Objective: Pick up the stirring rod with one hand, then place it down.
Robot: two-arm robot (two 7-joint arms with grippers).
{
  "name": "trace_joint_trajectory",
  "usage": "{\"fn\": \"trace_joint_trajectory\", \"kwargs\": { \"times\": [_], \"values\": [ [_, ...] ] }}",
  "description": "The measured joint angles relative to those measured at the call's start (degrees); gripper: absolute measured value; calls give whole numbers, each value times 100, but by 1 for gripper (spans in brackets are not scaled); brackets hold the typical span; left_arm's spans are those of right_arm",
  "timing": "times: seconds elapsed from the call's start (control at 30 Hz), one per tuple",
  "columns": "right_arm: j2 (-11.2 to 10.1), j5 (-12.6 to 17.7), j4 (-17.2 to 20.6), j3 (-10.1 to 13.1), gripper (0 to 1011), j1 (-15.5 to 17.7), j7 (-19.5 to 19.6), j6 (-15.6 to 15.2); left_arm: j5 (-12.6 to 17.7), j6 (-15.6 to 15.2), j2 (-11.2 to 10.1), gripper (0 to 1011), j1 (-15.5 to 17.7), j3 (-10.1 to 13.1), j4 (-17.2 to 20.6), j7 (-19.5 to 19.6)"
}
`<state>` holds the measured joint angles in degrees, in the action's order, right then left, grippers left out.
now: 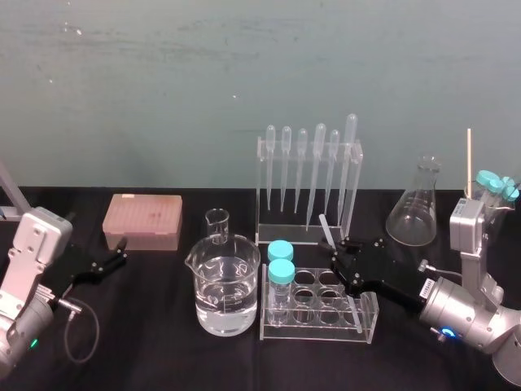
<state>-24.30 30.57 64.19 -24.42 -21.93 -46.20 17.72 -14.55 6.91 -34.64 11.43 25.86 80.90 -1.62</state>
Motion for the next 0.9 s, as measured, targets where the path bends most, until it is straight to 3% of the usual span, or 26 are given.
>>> {"fn": "trace_joint_trajectory", "kwargs": {
  "times": [0.13, 0.27, 0.9],
  "values": [
    [0, 1, 2, 2, 70, 2, -1, 6, 0, 0, 0, 1000, 0, 0, 0, 0],
    [0, 1, 4, 5, 161, 4, -3, 10, 0, 0, 0, 1000, 0, 0, 0, 0],
    [0, 8, 9, 6, 784, 7, -5, 23, 0, 0, 0, 1000, 0, 0, 0, 0]
  ]
}}
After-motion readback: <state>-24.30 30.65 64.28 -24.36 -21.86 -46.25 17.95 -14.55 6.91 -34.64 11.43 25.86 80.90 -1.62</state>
